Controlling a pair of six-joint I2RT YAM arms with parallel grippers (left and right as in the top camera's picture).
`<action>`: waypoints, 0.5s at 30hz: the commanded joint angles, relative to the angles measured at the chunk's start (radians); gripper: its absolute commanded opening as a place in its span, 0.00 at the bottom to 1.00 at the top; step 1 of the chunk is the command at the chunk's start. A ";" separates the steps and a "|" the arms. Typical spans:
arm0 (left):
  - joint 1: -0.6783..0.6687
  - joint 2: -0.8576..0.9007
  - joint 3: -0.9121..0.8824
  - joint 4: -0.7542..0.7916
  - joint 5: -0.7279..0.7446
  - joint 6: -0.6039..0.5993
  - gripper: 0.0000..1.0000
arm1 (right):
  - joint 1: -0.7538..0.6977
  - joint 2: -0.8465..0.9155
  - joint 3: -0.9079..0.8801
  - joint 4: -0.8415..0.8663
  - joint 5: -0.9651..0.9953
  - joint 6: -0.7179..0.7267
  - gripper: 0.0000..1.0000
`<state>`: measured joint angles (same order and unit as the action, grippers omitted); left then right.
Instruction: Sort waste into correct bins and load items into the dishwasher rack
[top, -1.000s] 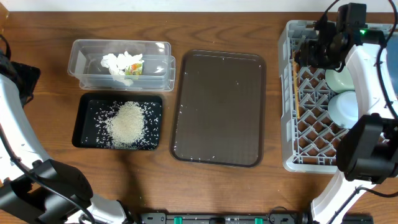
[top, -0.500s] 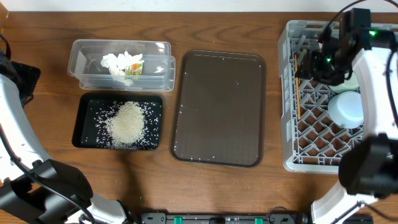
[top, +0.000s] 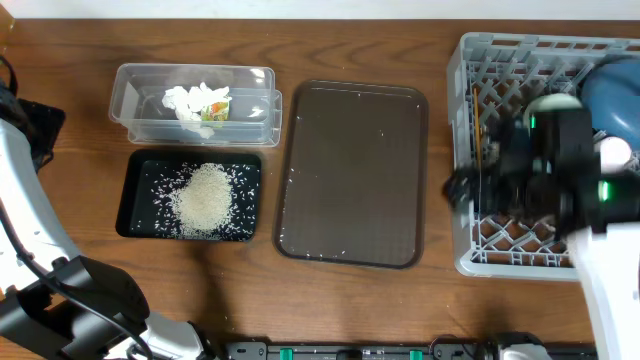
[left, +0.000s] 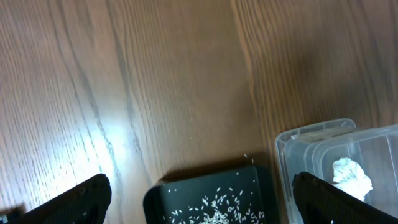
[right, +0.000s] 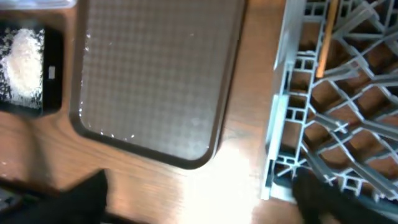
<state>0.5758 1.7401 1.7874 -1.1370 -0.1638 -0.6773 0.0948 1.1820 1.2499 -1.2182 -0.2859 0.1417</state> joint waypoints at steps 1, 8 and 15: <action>0.004 0.005 0.002 -0.003 -0.006 0.003 0.95 | 0.015 -0.148 -0.119 0.044 -0.004 0.024 0.99; 0.004 0.005 0.002 -0.003 -0.006 0.002 0.95 | 0.015 -0.312 -0.216 0.042 -0.003 0.030 0.99; 0.004 0.005 0.002 -0.003 -0.006 0.002 0.95 | 0.015 -0.331 -0.217 0.011 -0.003 0.030 0.99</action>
<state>0.5758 1.7401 1.7874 -1.1374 -0.1638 -0.6773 0.1036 0.8524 1.0386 -1.1923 -0.2848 0.1570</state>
